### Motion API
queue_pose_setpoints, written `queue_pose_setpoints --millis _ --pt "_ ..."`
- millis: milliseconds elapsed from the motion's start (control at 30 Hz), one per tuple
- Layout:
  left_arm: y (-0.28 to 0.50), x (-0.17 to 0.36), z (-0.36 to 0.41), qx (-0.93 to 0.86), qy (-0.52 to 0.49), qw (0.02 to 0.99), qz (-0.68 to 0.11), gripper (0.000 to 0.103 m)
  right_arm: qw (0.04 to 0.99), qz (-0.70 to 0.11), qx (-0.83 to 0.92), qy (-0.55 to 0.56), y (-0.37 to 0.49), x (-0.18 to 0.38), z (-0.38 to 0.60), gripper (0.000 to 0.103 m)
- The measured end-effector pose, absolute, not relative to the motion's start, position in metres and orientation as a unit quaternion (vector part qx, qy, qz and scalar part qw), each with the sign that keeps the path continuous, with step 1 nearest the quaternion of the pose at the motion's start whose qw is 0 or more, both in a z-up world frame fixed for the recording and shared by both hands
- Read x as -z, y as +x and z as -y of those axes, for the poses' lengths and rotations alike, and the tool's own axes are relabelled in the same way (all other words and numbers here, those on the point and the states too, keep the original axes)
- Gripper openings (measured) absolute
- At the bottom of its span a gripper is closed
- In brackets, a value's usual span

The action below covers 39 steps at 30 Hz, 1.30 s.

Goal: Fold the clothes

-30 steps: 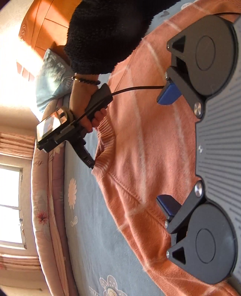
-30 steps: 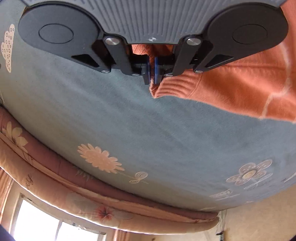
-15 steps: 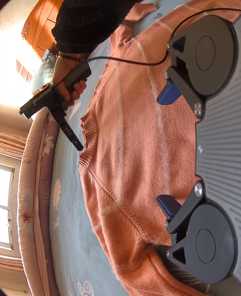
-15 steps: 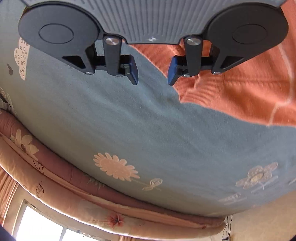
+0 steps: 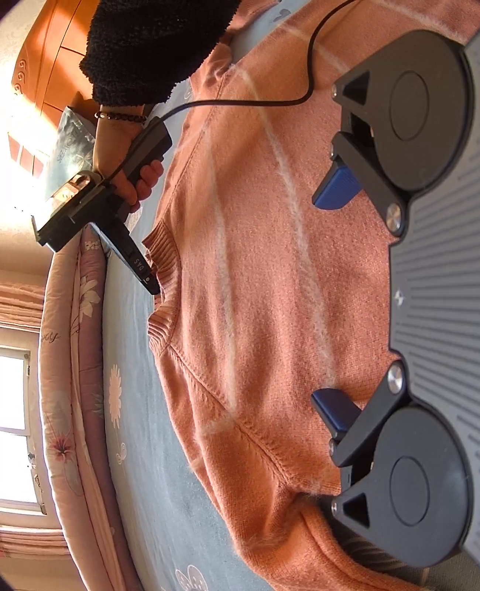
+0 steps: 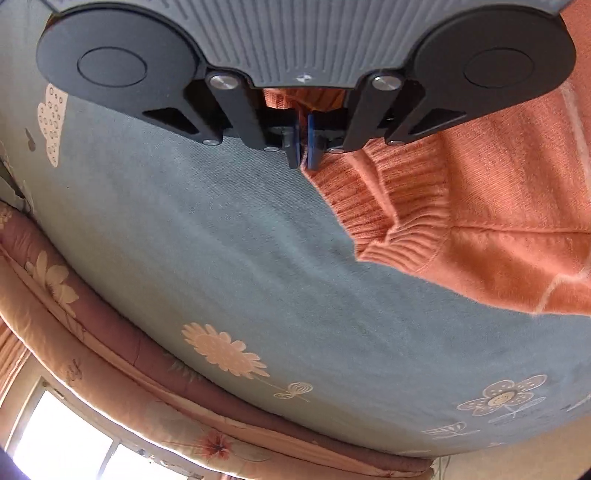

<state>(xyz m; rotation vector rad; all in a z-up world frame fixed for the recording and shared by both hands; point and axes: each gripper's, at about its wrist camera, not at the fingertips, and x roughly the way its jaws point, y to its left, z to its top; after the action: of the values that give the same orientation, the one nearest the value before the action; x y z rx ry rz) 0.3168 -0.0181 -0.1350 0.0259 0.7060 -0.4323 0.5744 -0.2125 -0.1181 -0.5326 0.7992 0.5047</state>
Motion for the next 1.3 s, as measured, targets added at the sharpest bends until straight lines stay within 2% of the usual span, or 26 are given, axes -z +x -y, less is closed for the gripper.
queue_pose_setpoints --millis 233,333,400,433,467,500,700,733,833,867,1100,1200,1233,1300 --pt "0.317 0.135 0.016 0.212 0.007 0.915 -0.343 0.102 0.880 -0.378 -0.174 -0.228 0.599 0.128 0.213 0.005" --pt "0.317 0.135 0.016 0.212 0.005 0.915 -0.343 0.102 0.890 -0.376 -0.175 -0.188 0.598 0.114 0.224 0.005" --pt "0.317 0.135 0.015 0.213 0.004 0.915 -0.343 0.102 0.891 -0.373 -0.193 -0.174 0.593 0.101 0.232 0.017" --pt "0.317 0.135 0.015 0.213 0.004 0.915 -0.343 0.102 0.888 -0.377 -0.199 -0.174 0.591 0.096 0.236 0.034" --pt "0.316 0.135 0.016 0.212 0.005 0.915 -0.343 0.102 0.885 -0.378 -0.201 -0.182 0.589 0.094 0.240 0.045" --pt "0.316 0.135 0.016 0.212 0.007 0.915 -0.343 0.102 0.883 -0.380 -0.201 -0.190 0.587 0.093 0.244 0.045" --pt "0.316 0.136 0.018 0.210 0.013 0.915 -0.343 0.102 0.868 -0.429 -0.207 -0.139 0.591 0.100 0.280 0.045" --pt "0.316 0.137 0.018 0.210 0.015 0.915 -0.343 0.102 0.866 -0.432 -0.209 -0.142 0.588 0.104 0.279 0.040" --pt "0.316 0.137 0.019 0.210 0.017 0.916 -0.343 0.102 0.867 -0.424 -0.208 -0.159 0.580 0.108 0.270 0.017" --pt "0.317 0.137 0.019 0.210 0.017 0.916 -0.343 0.102 0.870 -0.419 -0.196 -0.172 0.578 0.107 0.265 0.014" --pt "0.316 0.137 0.018 0.211 0.014 0.915 -0.343 0.102 0.886 -0.399 -0.122 -0.203 0.584 0.113 0.253 0.013" --pt "0.316 0.137 0.017 0.212 0.012 0.915 -0.342 0.102 0.889 -0.398 -0.115 -0.193 0.586 0.114 0.253 0.016" --pt "0.316 0.137 0.017 0.212 0.012 0.915 -0.342 0.102 0.893 -0.398 -0.112 -0.179 0.587 0.110 0.256 0.022" --pt "0.317 0.137 0.017 0.212 0.013 0.915 -0.343 0.102 0.903 -0.383 -0.102 -0.168 0.584 0.098 0.257 0.024"
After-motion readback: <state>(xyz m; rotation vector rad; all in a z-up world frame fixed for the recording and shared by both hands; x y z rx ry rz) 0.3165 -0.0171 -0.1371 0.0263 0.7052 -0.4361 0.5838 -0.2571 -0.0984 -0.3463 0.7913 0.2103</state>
